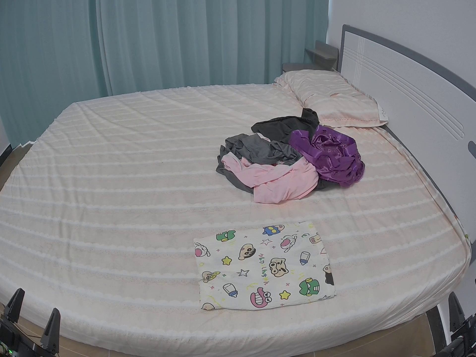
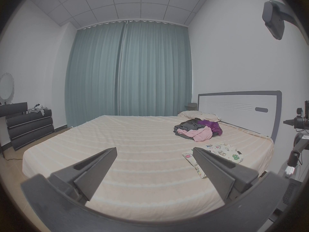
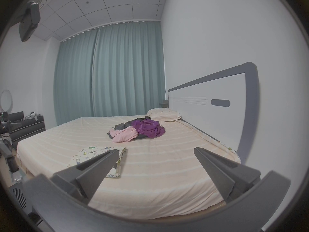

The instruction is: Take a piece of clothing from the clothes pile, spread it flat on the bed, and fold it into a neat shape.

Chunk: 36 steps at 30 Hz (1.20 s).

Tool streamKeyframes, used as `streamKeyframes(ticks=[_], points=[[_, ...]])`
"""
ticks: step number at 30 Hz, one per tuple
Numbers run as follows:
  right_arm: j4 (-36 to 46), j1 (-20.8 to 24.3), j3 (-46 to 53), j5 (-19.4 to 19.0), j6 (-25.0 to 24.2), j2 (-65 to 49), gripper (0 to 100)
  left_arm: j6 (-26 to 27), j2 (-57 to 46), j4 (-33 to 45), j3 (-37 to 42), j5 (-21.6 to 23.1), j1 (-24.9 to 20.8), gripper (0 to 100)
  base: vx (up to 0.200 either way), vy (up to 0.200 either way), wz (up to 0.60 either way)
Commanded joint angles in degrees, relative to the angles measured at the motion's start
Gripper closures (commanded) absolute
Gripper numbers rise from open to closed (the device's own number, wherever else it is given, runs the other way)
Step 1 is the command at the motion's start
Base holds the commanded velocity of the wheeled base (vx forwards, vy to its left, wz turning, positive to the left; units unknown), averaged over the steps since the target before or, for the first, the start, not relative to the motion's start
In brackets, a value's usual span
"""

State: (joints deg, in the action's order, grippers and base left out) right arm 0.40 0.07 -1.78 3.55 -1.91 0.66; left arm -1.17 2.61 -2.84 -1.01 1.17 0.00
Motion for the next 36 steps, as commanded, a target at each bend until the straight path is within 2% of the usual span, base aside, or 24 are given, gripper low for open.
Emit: streamKeyframes(ticks=[1,3,5,6,7,11,13,17,20,24,28,31,32,36], points=[[-1.90,0.01,0.90,5.15,0.68,-0.57,0,-1.11,-2.61,-0.32,0.84,-0.12,0.09,0,0.000,0.000,0.00],[-1.90,0.01,0.90,7.26,1.56,-0.57,0,-2.52,-2.61,-0.32,0.84,-3.02,0.09,0,0.000,0.000,0.00],[-1.81,0.01,0.90,7.44,2.70,-0.57,0,-3.75,-2.61,-0.50,0.92,-8.82,0.00,0,0.000,0.000,0.00],[-1.81,0.01,0.90,7.18,2.79,-0.57,0,-3.93,-2.61,-0.50,0.92,-10.14,0.09,0,0.000,0.000,0.00],[-1.81,0.01,0.90,7.18,2.79,-0.57,0,-3.93,-2.61,-0.50,0.92,-10.14,0.09,0,0.000,0.000,0.00],[-0.84,0.01,0.55,-4.07,1.65,-0.57,0,-2.61,-2.61,-0.41,0.92,-10.57,0.09,0,0.000,0.000,0.00],[0.39,0.10,0.20,-6.71,1.12,-0.66,0,-2.17,-2.61,0.20,0.84,-11.10,0.26,0,0.000,0.000,0.00],[0.92,0.01,0.11,-7.50,2.27,-0.66,0,-4.10,1.08,0.82,0.84,-10.49,-0.44,0,0.000,0.000,0.00],[0.56,0.28,0.37,-10.49,2.70,-0.66,0,-4.10,0.29,0.73,0.92,-10.14,-1.32,0,0.000,0.000,0.00],[0.48,0.10,0.37,-9.88,2.18,-0.57,0,-4.02,-2.61,0.64,1.01,-9.70,-0.09,0,0.000,0.000,0.00],[0.83,0.10,0.20,-7.50,1.65,-0.57,0,-3.93,-2.61,0.73,1.01,-9.78,-0.09,0,0.000,0.000,0.00],[0.30,0.10,0.37,-8.12,1.91,-0.66,0,-4.10,-2.61,0.73,1.01,-9.78,0.00,0,0.000,0.000,0.00],[0.13,0.10,0.55,-9.79,2.09,-0.66,0,-4.10,-2.61,0.64,1.01,-9.70,0.00,0,0.000,0.000,0.00],[-0.67,0.10,0.81,-10.40,1.74,-0.66,0,-3.93,-2.61,0.64,1.01,-9.70,-0.09,0,0.000,0.000,0.00]])
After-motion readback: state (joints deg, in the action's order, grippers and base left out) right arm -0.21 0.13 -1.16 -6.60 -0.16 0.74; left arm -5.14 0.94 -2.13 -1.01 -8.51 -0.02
